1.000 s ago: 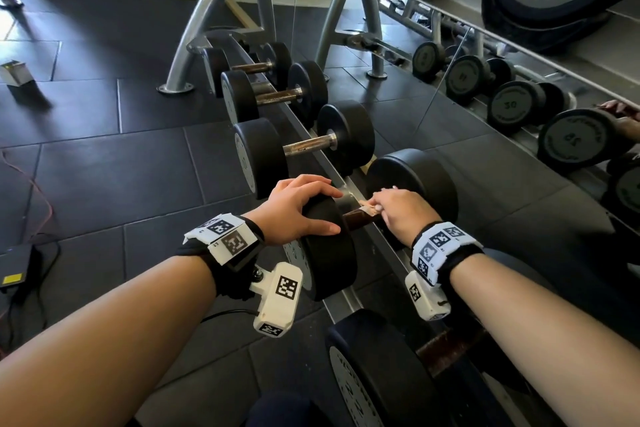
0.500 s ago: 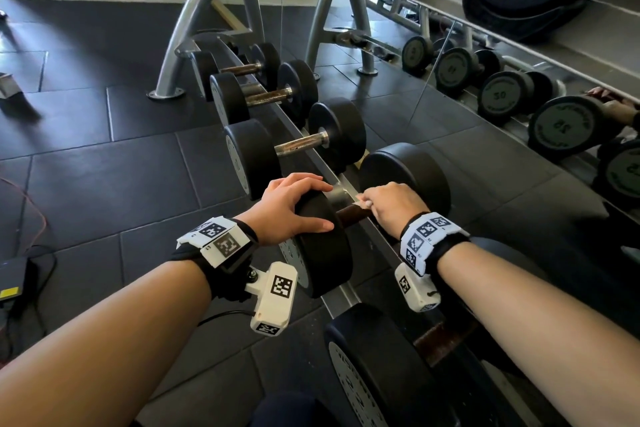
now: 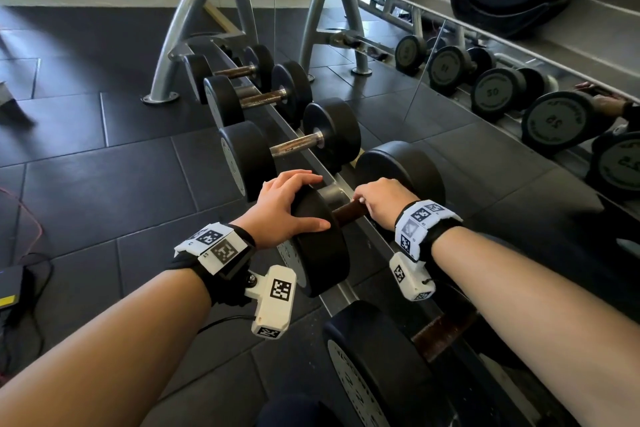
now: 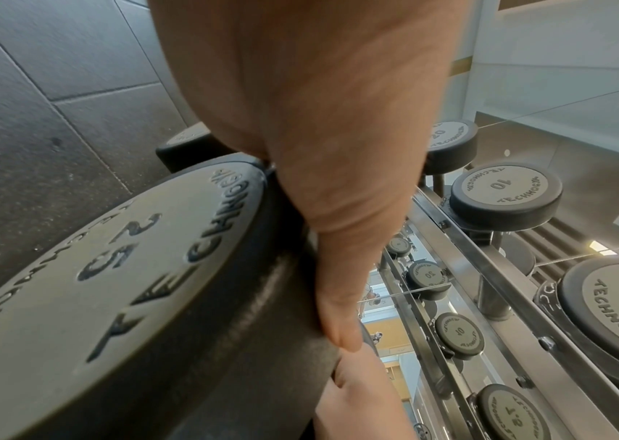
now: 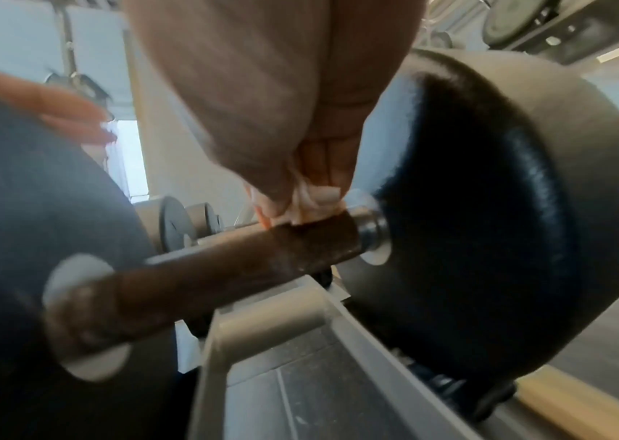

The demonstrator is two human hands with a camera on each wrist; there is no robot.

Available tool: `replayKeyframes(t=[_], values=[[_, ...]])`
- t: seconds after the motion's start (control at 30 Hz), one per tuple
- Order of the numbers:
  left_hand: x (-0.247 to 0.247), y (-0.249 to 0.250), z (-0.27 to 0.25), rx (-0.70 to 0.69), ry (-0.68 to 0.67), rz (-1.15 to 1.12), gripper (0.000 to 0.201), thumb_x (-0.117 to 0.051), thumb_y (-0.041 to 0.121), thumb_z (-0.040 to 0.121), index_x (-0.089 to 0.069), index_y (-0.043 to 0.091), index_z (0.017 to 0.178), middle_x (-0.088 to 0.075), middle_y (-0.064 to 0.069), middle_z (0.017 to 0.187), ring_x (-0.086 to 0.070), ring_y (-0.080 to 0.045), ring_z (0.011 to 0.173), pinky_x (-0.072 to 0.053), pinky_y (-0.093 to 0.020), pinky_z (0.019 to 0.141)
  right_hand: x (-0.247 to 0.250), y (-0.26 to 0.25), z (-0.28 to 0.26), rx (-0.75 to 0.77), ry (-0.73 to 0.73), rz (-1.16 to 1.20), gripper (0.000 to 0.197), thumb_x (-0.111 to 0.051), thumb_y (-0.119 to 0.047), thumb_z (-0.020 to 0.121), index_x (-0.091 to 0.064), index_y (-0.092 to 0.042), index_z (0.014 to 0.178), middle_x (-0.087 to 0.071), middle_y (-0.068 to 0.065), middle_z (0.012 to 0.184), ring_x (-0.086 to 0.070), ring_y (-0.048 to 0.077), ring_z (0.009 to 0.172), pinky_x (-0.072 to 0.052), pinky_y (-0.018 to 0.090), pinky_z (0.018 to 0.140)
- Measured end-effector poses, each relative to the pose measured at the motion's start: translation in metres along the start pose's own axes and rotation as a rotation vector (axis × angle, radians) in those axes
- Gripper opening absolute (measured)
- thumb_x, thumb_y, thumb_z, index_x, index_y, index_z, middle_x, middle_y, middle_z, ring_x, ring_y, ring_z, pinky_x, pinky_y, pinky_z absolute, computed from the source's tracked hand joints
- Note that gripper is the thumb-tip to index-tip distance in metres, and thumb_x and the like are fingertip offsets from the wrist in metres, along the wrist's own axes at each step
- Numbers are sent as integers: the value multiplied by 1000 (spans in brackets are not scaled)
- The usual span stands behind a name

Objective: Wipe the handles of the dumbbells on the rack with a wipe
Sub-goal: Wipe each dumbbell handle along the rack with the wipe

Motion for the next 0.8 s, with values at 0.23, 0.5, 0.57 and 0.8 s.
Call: replayKeyframes(t=[0.23,0.5,0.57,0.8], values=[[-1,2,1,61,62,67,96,-79,44,76,-18,41,150,-27,5,155,-10,-24,147,6,-58,119,0,-13,-2,139,-35,230,36,-49,-8,98,-66,-23,125,-68,6,117,-62,23,109,-47,38,99],[-3,-6,2,106,81,21,110,-80,48,73,-6,41,153,-18,4,160,-8,-27,149,5,-60,118,-8,0,-5,55,-35,89,41,-56,-14,95,-56,-31,132,-66,1,111,-62,22,103,-50,39,93],[-4,-7,3,101,85,21,110,-81,48,72,-7,42,153,-20,4,159,-10,-28,148,4,-59,119,-16,-6,-3,123,-19,119,48,-54,-6,94,-55,-30,135,-66,4,118,-62,23,109,-48,36,96],[-3,-7,3,95,74,13,110,-81,47,72,-7,41,153,-20,5,159,-13,-28,147,-2,-59,119,-28,-7,-7,267,113,-11,43,-58,-19,95,-56,-34,135,-45,6,150,-29,32,146,-28,48,119]])
Point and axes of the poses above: each hand's wrist, its own z-axis towards the middle knuckle, its own x-axis out of the back of the hand, y = z × x, the point moved 1 cm from there along z, towards the middle knuckle
